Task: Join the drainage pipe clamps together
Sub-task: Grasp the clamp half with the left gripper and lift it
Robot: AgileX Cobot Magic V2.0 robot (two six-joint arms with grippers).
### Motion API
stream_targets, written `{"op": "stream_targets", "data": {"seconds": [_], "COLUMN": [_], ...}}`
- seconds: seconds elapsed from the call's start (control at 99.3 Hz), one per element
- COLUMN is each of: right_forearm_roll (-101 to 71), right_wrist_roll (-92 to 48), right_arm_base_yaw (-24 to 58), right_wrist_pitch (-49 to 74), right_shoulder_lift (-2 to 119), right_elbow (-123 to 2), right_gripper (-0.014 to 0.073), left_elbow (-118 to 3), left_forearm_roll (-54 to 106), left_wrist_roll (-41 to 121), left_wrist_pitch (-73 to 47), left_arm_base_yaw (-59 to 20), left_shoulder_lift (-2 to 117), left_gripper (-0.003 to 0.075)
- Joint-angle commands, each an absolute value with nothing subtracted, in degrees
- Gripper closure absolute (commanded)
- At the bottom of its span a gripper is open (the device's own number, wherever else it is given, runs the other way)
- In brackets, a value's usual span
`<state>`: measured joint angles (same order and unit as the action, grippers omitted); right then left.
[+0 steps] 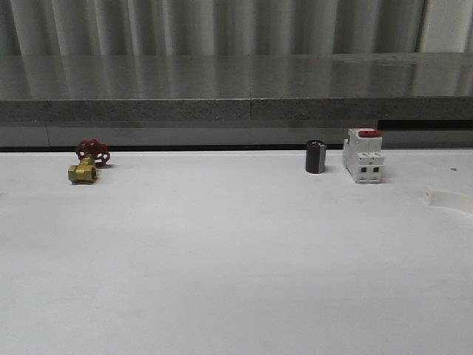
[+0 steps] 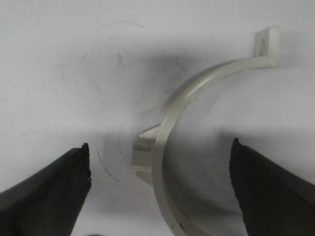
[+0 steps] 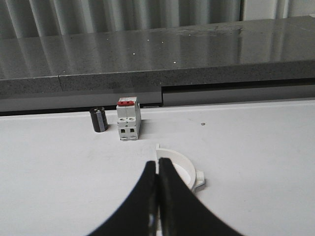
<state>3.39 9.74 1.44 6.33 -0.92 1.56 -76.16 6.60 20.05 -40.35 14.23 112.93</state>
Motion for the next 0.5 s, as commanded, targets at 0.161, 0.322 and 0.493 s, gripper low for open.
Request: {"op": "stream_targets", "data": {"seconds": [0.161, 0.322, 0.493], "right_forearm_roll": [3.59, 3.59, 3.59], "right_wrist_roll": [9.08, 9.08, 9.08], "right_arm_base_yaw": [1.40, 1.40, 1.40], "right_wrist_pitch": [2.09, 2.09, 2.09], "right_shoulder_lift": [-1.76, -1.76, -1.76], "right_elbow": [0.69, 0.69, 0.69], "right_gripper": [0.0711, 0.0711, 0.0711], "left_elbow": [-78.51, -78.51, -78.51], "left_forearm_roll": [7.13, 7.13, 7.79], "left_wrist_roll": [20.37, 20.37, 20.37], "left_wrist_pitch": [-37.43, -37.43, -38.67], "left_arm_base_yaw": [14.39, 14.39, 14.39], "left_shoulder_lift": [113.19, 113.32, 113.32], "left_gripper": [0.0153, 0.0206, 0.0535]}}
